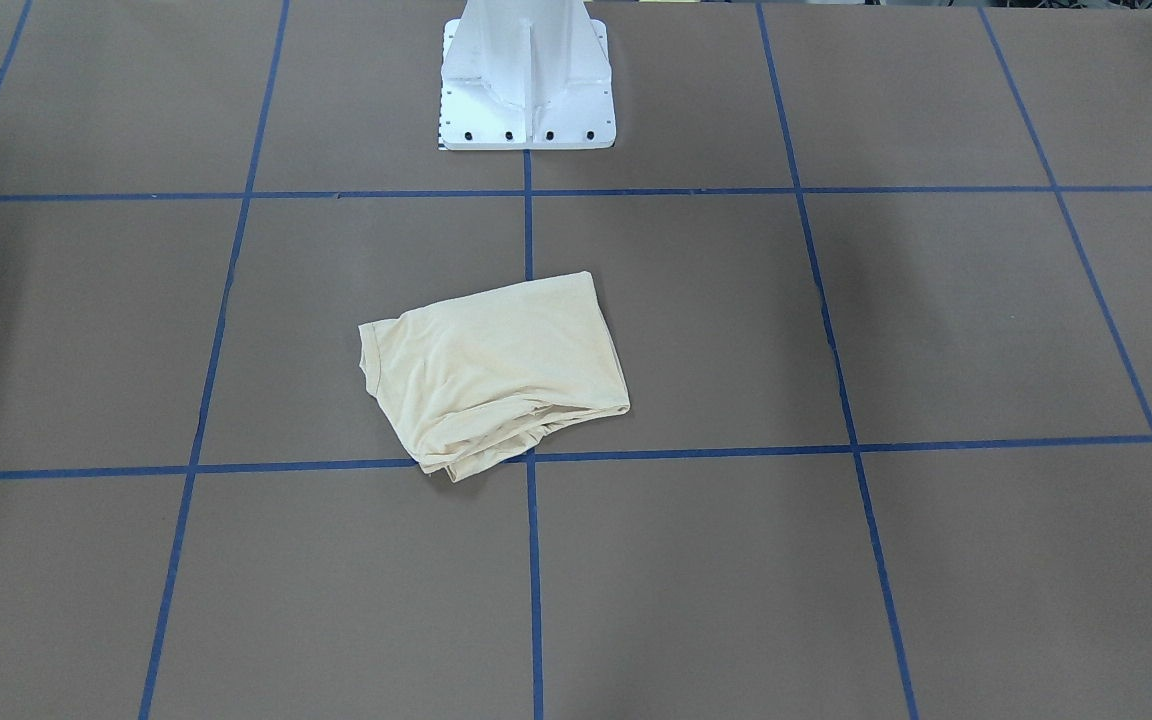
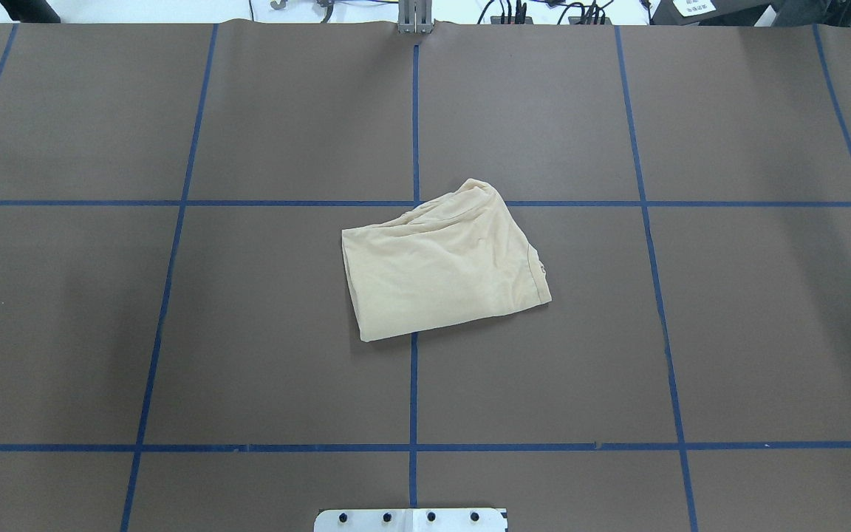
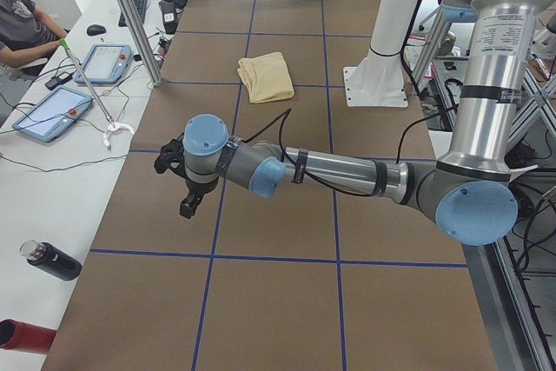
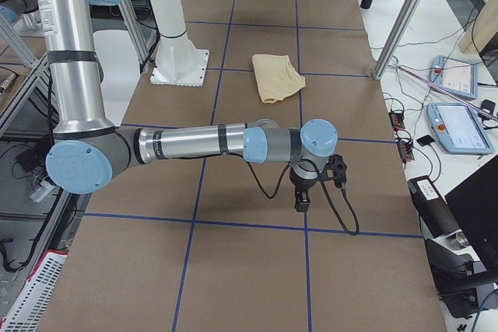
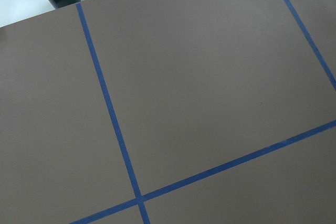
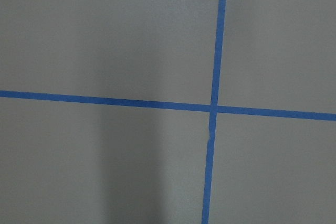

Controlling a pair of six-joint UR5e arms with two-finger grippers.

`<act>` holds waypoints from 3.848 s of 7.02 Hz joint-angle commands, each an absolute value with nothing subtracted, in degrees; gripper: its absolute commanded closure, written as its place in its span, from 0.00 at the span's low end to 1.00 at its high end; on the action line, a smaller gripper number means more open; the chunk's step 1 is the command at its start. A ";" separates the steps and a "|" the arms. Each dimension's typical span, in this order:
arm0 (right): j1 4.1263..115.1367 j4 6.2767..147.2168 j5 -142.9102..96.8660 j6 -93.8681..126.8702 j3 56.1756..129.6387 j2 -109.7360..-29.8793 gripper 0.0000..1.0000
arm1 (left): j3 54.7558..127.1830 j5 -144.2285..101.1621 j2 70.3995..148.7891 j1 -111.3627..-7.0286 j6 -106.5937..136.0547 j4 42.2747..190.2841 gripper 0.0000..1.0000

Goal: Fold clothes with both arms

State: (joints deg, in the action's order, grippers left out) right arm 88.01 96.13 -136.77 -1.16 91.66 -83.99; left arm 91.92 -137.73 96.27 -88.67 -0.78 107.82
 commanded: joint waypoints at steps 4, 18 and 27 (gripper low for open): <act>87.28 96.15 -137.28 -1.06 91.76 -83.58 0.00 | 95.54 -137.55 92.81 -88.59 -0.45 108.90 0.00; 86.40 93.43 -140.54 -1.14 96.32 -82.71 0.00 | 99.05 -142.82 93.69 -88.24 0.44 109.69 0.00; 85.17 93.43 -140.27 -1.05 97.91 -81.74 0.00 | 99.05 -142.91 93.60 -88.07 0.88 109.78 0.00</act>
